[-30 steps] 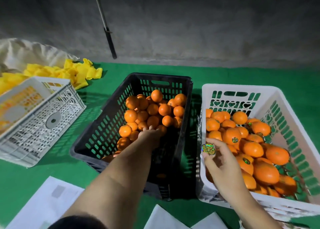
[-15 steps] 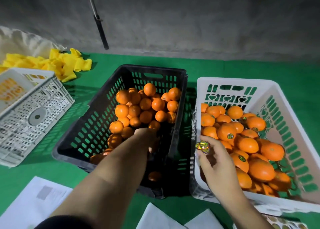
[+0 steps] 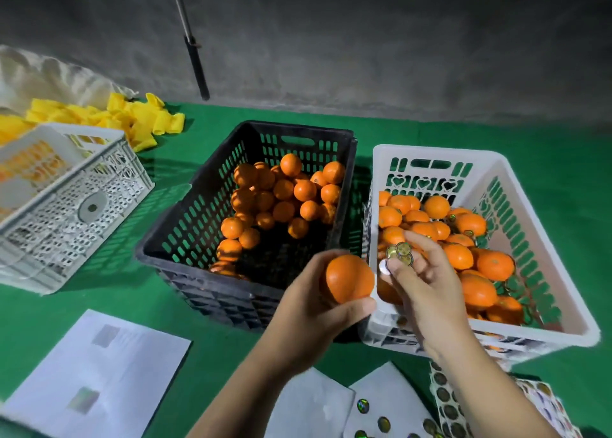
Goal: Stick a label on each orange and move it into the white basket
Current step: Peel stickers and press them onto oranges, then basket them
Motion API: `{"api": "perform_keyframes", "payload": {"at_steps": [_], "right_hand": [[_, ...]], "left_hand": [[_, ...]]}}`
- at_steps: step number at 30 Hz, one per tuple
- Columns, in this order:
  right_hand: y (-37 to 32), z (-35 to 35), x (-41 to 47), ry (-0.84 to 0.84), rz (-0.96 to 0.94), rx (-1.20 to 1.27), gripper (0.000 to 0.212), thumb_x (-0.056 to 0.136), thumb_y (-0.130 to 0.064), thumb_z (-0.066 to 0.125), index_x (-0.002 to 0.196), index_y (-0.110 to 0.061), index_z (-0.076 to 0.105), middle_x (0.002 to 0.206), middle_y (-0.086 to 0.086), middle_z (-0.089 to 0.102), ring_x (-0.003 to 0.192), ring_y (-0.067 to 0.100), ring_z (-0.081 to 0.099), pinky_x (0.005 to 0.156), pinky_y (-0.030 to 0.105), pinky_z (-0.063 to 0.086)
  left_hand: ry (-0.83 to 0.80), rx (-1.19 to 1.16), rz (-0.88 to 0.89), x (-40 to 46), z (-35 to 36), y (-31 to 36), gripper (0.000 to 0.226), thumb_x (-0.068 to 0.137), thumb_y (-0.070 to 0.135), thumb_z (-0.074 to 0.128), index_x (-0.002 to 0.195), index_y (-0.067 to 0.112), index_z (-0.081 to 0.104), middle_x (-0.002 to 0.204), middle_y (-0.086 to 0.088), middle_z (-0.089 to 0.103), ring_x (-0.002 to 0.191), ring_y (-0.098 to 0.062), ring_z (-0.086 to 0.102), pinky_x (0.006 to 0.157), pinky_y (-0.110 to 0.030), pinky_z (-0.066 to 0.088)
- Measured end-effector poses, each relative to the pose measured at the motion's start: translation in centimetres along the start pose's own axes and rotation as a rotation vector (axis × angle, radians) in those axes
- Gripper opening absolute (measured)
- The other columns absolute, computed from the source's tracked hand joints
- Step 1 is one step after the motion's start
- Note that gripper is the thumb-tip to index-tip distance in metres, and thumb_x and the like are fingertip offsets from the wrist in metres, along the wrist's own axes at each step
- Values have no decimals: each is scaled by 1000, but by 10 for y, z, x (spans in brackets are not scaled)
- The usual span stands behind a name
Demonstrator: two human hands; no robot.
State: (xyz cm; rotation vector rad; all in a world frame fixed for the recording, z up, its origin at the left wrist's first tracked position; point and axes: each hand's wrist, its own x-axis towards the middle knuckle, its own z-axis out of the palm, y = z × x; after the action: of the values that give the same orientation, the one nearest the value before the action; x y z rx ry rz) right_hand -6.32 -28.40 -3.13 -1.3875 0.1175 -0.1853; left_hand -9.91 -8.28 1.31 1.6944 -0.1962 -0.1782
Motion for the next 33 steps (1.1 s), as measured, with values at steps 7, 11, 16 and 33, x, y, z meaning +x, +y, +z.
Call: {"api": "perform_keyframes", "payload": {"at_steps": [7,11,16,33], "right_hand": [[-37,15,-62,-70,-30,223,47,78,-31,83,124,-38,71,84,-14,71,85,9,68,76,24,58],[-52,9,-78,-42,-255,-140,24,89,-21,78,107,-36,75,82,-12,71,72,2,62,68,15,50],[-57,5,-89,-168,-741,-510,12,97,-15,67,100,-26,71,107,-8,67,102,14,66,80,25,49],[-46,-20,-93,-374,-927,-889,51,97,-13,68,141,-34,52,130,-15,61,127,15,54,93,39,49]], "left_hand": [[-84,-72,-66,-27,14,-8,55,81,45,86,124,54,53,114,24,64,102,-11,70,81,-26,59],[-152,-81,-87,-37,20,-5,60,86,43,81,134,53,46,111,22,61,97,-20,72,75,-35,63],[-233,-149,-126,-44,20,-3,54,88,28,70,133,50,48,106,15,66,97,-17,68,79,-43,64],[-215,-433,-304,-42,24,11,32,96,42,58,126,33,64,104,-13,73,85,-27,69,69,-39,55]]}}
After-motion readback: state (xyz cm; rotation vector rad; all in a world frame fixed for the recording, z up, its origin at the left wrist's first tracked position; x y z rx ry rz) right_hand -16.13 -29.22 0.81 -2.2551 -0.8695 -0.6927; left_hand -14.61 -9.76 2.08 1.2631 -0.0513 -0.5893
